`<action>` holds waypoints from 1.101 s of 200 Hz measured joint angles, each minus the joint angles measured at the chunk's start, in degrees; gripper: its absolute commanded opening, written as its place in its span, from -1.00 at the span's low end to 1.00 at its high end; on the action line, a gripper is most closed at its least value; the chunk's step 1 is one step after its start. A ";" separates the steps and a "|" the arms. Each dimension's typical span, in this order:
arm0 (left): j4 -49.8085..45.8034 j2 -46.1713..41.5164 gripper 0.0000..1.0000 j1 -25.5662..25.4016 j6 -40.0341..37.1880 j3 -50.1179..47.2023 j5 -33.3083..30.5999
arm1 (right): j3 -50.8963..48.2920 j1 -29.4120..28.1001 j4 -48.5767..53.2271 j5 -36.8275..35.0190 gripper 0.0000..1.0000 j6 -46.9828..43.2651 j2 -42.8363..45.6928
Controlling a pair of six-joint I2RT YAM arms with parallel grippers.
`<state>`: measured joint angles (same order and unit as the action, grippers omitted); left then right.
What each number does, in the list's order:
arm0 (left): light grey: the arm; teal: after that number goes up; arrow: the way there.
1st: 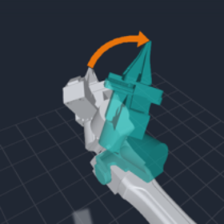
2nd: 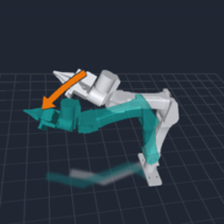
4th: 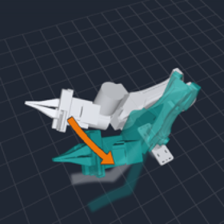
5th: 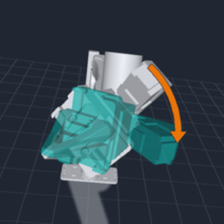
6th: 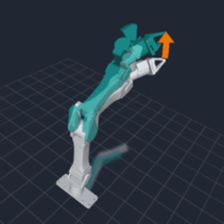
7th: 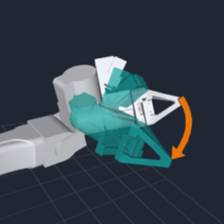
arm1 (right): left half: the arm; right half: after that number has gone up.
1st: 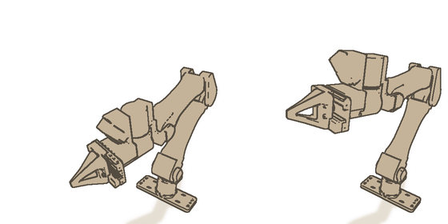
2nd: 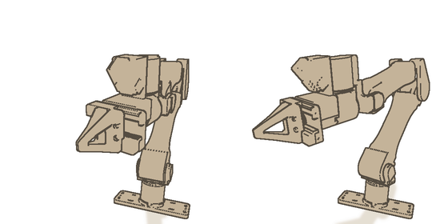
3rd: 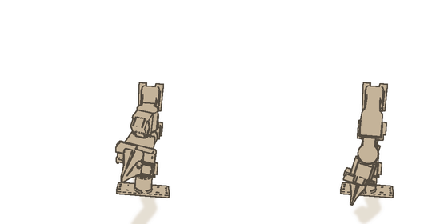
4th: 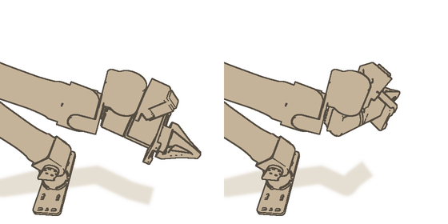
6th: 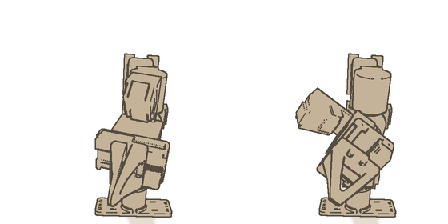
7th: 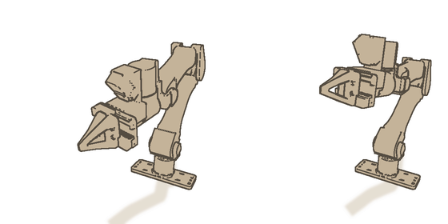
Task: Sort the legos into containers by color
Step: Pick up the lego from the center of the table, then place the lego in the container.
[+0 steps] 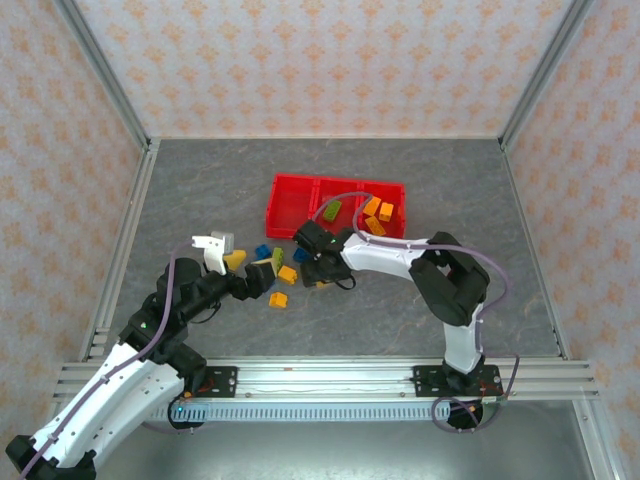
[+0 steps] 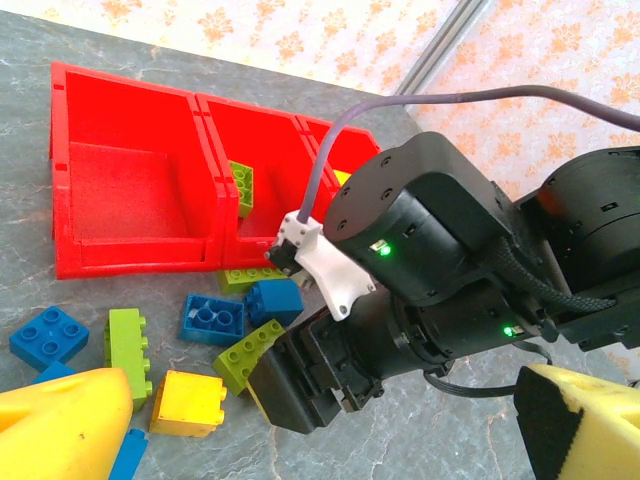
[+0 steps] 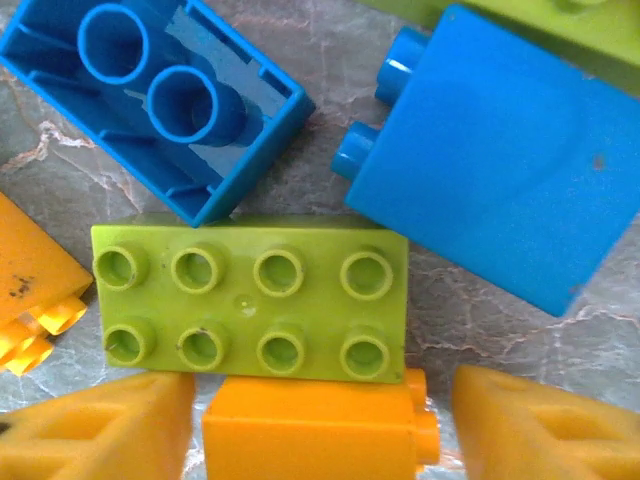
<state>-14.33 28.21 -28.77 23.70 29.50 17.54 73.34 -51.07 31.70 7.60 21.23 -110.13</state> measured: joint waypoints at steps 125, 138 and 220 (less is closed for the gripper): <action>0.02 -0.11 0.98 0.00 0.00 0.00 -0.02 | 6.32 -0.17 8.90 -8.50 -0.46 -2.40 12.13; 0.00 -0.11 0.98 0.00 0.00 0.00 0.00 | 8.15 1.03 9.70 -11.26 -0.47 -3.34 14.36; 0.00 0.17 0.99 0.00 0.04 0.00 0.00 | 9.03 21.59 7.54 -13.99 -0.51 -10.64 13.40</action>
<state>-14.33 28.38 -28.77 23.75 29.50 17.54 82.37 -29.47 39.24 -6.39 10.59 -96.73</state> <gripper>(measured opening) 0.992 0.409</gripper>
